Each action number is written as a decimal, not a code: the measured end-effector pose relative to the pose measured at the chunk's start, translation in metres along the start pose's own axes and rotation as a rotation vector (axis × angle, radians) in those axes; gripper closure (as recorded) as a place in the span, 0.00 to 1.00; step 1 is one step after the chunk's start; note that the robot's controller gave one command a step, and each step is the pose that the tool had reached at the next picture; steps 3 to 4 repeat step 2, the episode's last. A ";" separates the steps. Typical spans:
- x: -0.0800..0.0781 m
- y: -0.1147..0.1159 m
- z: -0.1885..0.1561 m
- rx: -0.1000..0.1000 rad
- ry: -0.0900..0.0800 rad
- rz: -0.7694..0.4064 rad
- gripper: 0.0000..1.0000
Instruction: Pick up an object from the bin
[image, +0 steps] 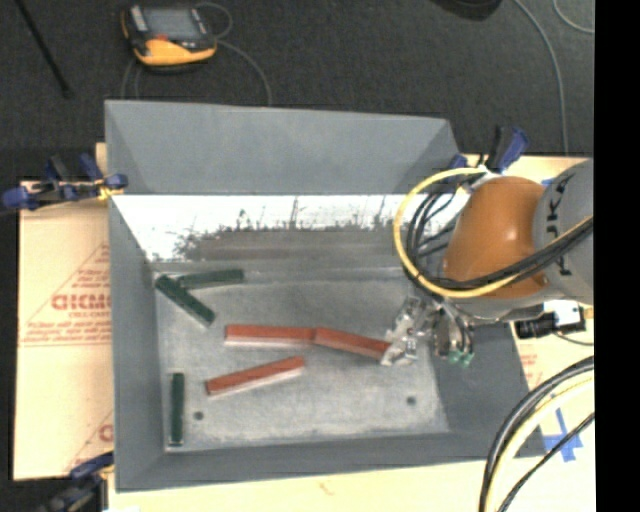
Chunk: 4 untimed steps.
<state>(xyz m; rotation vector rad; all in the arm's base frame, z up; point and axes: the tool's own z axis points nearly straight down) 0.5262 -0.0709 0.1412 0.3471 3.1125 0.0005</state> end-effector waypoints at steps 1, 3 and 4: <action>0.019 0.004 -0.021 0.001 0.016 0.035 1.00; -0.020 -0.005 -0.140 0.000 0.005 -0.367 1.00; -0.020 -0.005 -0.140 0.000 0.005 -0.367 1.00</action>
Offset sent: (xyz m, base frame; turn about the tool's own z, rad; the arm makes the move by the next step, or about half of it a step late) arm 0.0161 -0.0082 0.1393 -0.3682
